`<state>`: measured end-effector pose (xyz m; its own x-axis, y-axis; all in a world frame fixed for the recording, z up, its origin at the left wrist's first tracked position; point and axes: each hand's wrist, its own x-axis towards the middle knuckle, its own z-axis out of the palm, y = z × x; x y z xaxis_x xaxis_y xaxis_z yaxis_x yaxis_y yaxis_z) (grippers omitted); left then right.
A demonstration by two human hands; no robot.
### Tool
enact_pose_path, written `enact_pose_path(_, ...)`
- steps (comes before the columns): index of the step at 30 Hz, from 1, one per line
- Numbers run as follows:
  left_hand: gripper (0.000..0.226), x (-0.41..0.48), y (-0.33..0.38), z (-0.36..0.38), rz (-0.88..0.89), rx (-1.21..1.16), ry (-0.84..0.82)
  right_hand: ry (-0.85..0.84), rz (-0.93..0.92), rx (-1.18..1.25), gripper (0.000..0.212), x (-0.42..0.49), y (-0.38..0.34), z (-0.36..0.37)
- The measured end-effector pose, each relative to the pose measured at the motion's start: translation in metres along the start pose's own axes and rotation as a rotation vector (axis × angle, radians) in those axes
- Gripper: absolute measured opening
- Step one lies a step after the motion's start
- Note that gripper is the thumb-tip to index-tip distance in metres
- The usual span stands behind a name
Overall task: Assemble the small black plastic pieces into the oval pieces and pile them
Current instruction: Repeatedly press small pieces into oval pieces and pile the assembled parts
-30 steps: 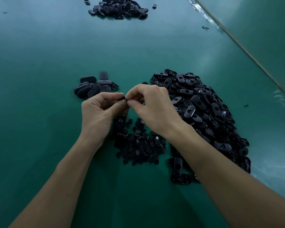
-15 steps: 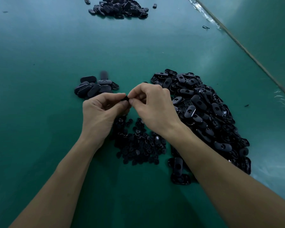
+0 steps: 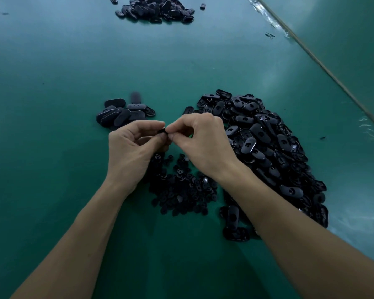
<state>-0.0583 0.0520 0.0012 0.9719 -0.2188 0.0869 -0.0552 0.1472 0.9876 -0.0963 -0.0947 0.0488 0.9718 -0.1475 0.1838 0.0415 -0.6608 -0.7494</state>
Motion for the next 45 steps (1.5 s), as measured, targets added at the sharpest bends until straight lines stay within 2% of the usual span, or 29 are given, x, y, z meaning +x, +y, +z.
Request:
enact_pose_path(8,0.021,0.0,0.001,0.0,0.037,0.013,0.022,-0.075,0.0,0.07,0.013,0.002,0.001,-0.007)
enact_pose_path(14,0.027,-0.001,0.002,0.001,0.0,-0.02,-0.033,-0.168,0.035,0.073,0.019,0.009,0.008,-0.016)
enact_pose_path(24,0.024,-0.001,0.0,0.0,-0.01,-0.039,-0.064,-0.276,0.031,0.11,0.011,0.018,0.017,-0.024)
enact_pose_path(33,0.022,0.001,-0.002,-0.004,-0.015,-0.067,-0.072,-0.281,0.036,0.164,0.012,0.019,0.018,-0.023)
enact_pose_path(40,0.017,0.001,-0.001,-0.005,0.004,-0.073,-0.077,-0.214,0.02,0.071,0.009,0.017,0.014,-0.018)
enact_pose_path(45,0.021,0.001,-0.001,-0.003,-0.002,-0.032,-0.067,-0.167,0.035,0.038,0.008,0.013,0.011,-0.014)
